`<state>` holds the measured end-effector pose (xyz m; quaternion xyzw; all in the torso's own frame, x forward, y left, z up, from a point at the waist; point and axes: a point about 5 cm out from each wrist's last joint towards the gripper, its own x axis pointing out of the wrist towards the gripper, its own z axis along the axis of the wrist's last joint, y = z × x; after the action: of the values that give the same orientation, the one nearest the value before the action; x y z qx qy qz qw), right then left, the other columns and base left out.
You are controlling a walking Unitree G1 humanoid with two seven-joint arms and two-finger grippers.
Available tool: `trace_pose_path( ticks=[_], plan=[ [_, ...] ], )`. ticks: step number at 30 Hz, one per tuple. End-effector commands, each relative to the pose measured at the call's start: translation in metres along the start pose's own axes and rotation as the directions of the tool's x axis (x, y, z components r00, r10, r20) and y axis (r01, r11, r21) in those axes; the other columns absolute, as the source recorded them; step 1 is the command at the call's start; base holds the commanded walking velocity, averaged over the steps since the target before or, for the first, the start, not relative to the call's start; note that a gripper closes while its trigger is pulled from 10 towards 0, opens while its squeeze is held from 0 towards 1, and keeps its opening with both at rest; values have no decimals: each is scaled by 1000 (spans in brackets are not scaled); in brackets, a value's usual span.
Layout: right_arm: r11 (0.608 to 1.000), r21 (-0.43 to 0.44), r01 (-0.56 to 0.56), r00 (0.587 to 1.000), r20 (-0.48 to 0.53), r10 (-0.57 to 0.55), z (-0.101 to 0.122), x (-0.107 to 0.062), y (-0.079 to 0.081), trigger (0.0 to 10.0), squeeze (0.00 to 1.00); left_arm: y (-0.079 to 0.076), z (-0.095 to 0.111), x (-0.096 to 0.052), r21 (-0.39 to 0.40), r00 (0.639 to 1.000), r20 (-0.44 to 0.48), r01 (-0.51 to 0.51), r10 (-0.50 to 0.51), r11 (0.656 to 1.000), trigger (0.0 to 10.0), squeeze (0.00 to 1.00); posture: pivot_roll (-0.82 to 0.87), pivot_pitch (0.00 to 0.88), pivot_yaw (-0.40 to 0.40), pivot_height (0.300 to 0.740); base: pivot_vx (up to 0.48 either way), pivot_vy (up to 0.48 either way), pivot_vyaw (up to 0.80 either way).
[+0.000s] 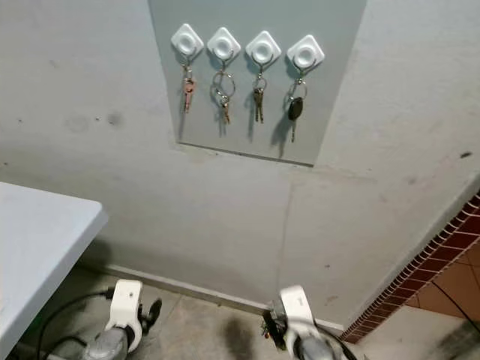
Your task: Hang keys on a hook
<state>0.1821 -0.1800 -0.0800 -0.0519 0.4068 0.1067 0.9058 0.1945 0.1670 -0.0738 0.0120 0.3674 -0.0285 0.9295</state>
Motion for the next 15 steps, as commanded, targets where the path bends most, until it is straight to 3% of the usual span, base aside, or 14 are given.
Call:
trace_pose_path(
  ticks=[1, 2, 7, 15],
  plan=[
    [1000, -13, 6, 1000, -1, -6, 3, 1, 1, 10000, 0, 4, -7, -2, -1, 999, -34, -19, 19, 1000, 10000, 0, -127, 0, 29, 740, 0, 0, 0],
    [1000, -5, 19, 999, -45, -19, -9, -2, 0, 10000, 0, 6, -18, -6, -26, 996, -76, -40, 37, 999, 10000, 0, -126, 0, 27, 740, 0, 0, 0],
    [998, 18, 57, 992, -115, -54, -28, -9, -2, 10000, 0, 11, -40, -15, -61, 986, -155, -75, 65, 995, 10000, 0, -123, 0, 18, 740, 0, 0, 0],
    [999, -2, 51, 988, -147, -51, -30, -7, 2, 10000, 0, 12, -42, -16, -67, 984, -162, -87, 75, 994, 10000, 0, -110, 0, 9, 740, 0, 0, 0]
  ],
)
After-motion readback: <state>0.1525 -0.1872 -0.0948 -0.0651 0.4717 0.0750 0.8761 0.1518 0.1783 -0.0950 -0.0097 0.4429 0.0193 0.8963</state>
